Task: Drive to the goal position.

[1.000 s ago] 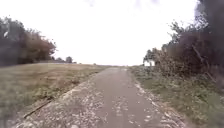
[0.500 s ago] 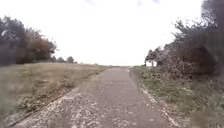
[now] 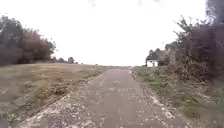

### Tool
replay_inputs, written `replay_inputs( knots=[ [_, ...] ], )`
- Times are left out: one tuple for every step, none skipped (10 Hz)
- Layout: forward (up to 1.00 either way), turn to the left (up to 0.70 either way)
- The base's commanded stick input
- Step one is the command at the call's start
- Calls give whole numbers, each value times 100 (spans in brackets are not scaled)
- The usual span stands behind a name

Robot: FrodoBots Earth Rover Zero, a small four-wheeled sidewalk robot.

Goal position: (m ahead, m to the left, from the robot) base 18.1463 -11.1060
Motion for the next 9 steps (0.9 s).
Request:
replay_inputs(
  knots=[
    [100,-1],
    [100,-2],
    [100,-6],
    [100,-16],
    [100,-25],
    [100,-30],
    [100,-21],
    [100,-12],
    [100,-3]
  ],
)
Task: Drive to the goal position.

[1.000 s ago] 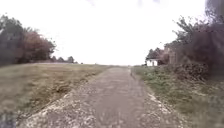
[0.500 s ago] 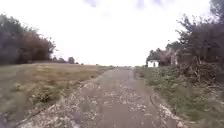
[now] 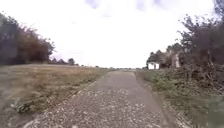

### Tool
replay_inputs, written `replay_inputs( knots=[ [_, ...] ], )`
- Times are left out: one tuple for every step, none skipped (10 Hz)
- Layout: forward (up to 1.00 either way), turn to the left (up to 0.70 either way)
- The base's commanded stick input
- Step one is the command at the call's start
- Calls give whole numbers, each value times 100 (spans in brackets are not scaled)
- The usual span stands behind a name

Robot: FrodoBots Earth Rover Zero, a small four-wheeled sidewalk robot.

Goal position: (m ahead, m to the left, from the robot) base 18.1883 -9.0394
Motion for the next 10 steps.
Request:
replay_inputs(
  knots=[
    [100,-2],
    [100,-1],
    [100,-1],
    [100,-2],
    [100,-9],
    [100,-22],
    [100,-10],
    [100,-1],
    [100,-1],
    [100,-1]
  ],
)
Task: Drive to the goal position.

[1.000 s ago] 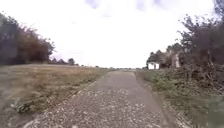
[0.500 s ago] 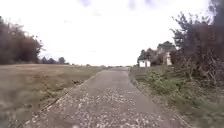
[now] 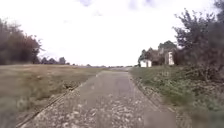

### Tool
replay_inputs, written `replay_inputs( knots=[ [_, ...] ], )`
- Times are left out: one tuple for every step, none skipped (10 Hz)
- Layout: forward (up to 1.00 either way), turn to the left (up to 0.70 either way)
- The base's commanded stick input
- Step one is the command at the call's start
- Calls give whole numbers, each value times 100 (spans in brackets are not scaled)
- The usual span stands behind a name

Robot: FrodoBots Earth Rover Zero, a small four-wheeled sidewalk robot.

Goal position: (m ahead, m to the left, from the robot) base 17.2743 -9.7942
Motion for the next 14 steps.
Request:
replay_inputs(
  knots=[
    [100,-1],
    [100,-1],
    [100,-1],
    [100,-1],
    [100,-1],
    [100,-1],
    [100,-1],
    [100,-1],
    [100,-1],
    [100,-1],
    [100,-1],
    [100,-1],
    [100,-1],
    [100,-1]
  ],
)
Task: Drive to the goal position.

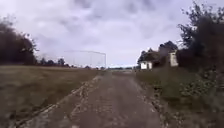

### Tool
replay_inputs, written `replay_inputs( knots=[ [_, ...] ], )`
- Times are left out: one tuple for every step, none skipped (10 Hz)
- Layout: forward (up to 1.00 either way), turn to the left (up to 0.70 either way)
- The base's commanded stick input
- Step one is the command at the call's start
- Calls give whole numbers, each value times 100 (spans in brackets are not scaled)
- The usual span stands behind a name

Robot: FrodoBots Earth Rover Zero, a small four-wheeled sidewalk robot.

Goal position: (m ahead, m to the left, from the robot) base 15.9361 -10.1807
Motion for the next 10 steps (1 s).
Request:
replay_inputs(
  knots=[
    [100,-1],
    [100,-1],
    [100,-1],
    [100,-1],
    [100,-1],
    [100,-1],
    [100,-1],
    [100,-12],
    [100,-22],
    [100,-29]
  ],
)
